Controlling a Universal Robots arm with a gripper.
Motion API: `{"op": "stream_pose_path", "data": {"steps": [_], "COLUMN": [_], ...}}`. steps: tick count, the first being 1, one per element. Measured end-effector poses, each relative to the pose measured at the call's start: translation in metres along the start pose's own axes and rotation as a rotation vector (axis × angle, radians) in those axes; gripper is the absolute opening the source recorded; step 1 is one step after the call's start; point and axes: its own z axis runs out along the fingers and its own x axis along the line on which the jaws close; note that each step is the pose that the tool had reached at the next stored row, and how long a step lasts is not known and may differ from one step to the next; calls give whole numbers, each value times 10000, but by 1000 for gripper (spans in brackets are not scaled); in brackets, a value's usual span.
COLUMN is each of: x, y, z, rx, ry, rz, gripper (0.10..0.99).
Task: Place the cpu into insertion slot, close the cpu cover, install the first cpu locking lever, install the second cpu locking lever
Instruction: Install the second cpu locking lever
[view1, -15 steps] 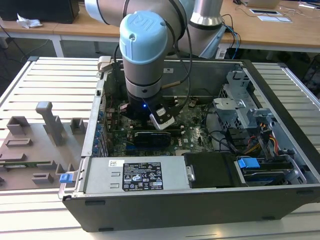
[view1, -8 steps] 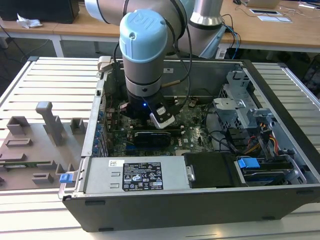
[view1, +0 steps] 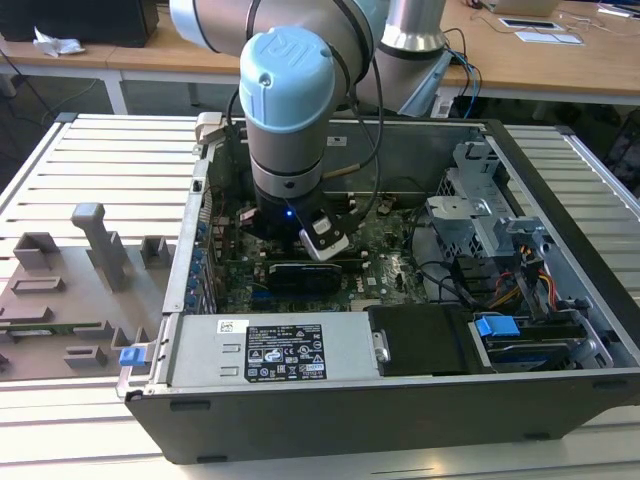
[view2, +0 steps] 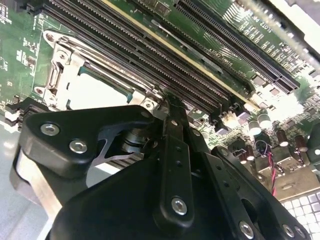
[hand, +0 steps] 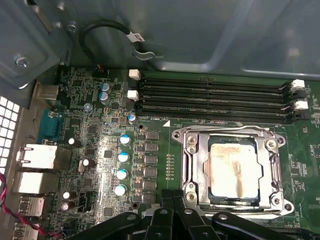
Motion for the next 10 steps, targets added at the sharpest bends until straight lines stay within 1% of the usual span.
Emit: {"op": "stream_pose_path", "data": {"steps": [3,5,6,10], "x": [-1,-2,-1,7], "y": [-2,-4,-16,-19], "z": [-5,-31,-38,-35], "rx": [-44,-75,-78,-76], "ry": [-2,-6,-3,3], "rz": [-2,-2,-2,-23], "gripper": [106,106,106,106]}}
